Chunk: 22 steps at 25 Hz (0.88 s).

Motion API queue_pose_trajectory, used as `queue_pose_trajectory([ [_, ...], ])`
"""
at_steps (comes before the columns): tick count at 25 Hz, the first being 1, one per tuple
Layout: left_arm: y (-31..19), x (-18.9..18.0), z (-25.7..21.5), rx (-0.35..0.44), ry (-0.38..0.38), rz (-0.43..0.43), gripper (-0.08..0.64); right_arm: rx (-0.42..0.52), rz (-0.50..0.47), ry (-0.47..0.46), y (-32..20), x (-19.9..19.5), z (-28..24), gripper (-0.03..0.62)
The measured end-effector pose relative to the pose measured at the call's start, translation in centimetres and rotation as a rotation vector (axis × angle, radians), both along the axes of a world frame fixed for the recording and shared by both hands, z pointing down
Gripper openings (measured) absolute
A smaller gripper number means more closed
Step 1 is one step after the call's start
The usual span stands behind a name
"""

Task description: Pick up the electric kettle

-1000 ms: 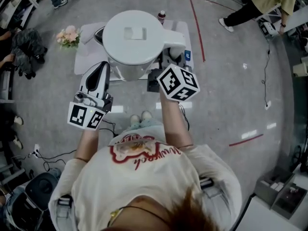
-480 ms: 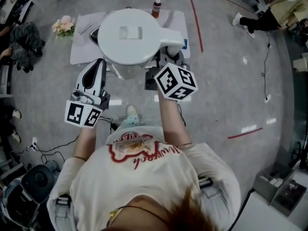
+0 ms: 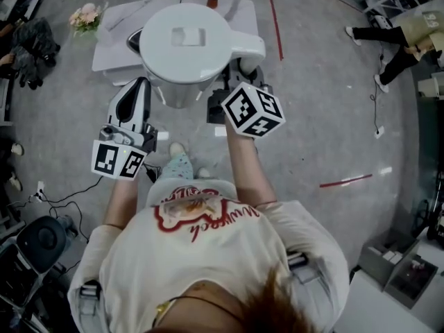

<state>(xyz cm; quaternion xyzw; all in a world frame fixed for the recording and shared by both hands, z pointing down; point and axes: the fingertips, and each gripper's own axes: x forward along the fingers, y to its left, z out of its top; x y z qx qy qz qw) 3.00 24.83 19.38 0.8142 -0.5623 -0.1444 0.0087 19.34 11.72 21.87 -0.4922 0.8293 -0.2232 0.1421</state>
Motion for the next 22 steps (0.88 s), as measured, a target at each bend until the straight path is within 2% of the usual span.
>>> queue_pose_trajectory([
  [5,2.3,0.1,-0.8,0.004,-0.029,0.022,0.012,0.059,0.011,0.017,2.2,0.0,-1.7,0.066],
  [11,3.1,-1.0,-1.7,0.014,-0.026,0.043,0.012,0.054,0.024,-0.018,3.3,-0.8,-2.0,0.066],
  [17,3.7,-2.3,-2.1,0.022,0.037,0.041,0.012,0.058,-0.008,0.007,3.9,-2.0,-1.8,0.066],
  [22,3.5,-3.0,-2.1,0.015,0.059,0.025,0.012,0.078,-0.001,0.054,4.2,-2.3,-1.7,0.066],
])
